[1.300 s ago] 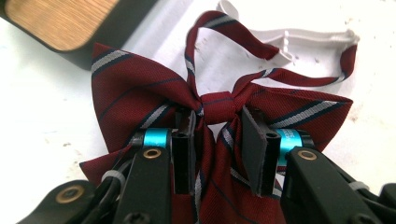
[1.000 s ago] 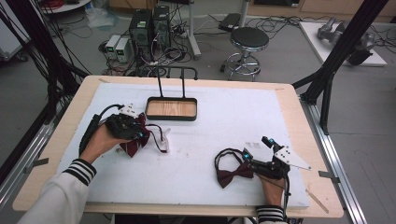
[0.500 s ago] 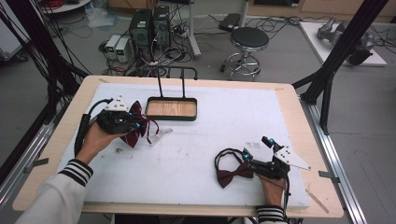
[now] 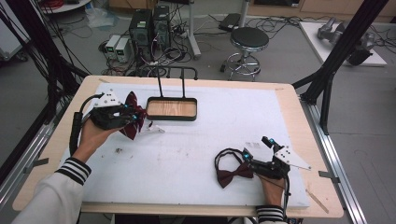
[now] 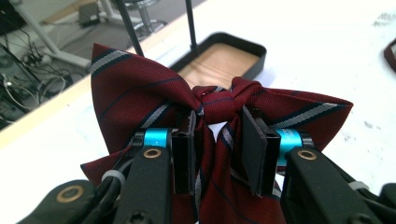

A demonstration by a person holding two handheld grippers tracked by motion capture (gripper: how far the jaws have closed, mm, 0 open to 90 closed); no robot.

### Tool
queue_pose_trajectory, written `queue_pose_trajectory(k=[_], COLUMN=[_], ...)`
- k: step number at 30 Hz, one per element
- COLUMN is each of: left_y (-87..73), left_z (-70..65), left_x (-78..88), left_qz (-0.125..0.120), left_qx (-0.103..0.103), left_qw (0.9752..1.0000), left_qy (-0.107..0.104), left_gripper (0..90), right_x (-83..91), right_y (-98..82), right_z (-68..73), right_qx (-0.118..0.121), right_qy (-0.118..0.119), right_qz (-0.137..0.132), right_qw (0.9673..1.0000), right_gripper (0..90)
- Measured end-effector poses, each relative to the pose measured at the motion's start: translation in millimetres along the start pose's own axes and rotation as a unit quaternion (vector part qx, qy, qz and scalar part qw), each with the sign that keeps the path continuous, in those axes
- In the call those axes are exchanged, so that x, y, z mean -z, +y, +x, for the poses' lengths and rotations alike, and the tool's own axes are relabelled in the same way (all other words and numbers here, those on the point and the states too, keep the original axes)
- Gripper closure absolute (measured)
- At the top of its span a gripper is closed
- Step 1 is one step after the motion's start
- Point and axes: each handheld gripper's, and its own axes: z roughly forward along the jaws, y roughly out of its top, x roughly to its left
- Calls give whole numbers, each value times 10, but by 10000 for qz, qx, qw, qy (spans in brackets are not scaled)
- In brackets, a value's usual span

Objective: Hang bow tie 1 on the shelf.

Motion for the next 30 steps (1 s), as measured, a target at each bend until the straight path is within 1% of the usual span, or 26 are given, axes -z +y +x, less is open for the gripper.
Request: queue_pose_trajectory(k=[9, 16, 28, 30], left_y=[99, 214, 368, 400], left_z=[53, 89, 149, 166], left_x=[59, 101, 80, 75], left_qz=[-182, -350, -522, -579], left_qx=[0, -2, -9, -14], left_qw=[9998, 9992, 9981, 9978], left_qy=[115, 192, 313, 319], left_gripper=[672, 672, 672, 672], right_x=[2, 3, 3, 4], right_y=[0, 0, 0, -1], right_z=[-2, -1, -1, 1], right_qx=[-12, -27, -13, -5], right_qy=[-3, -4, 0, -5], right_qz=[7, 12, 7, -2], right_qw=[10000, 10000, 10000, 10000], right_gripper=[87, 88, 87, 87])
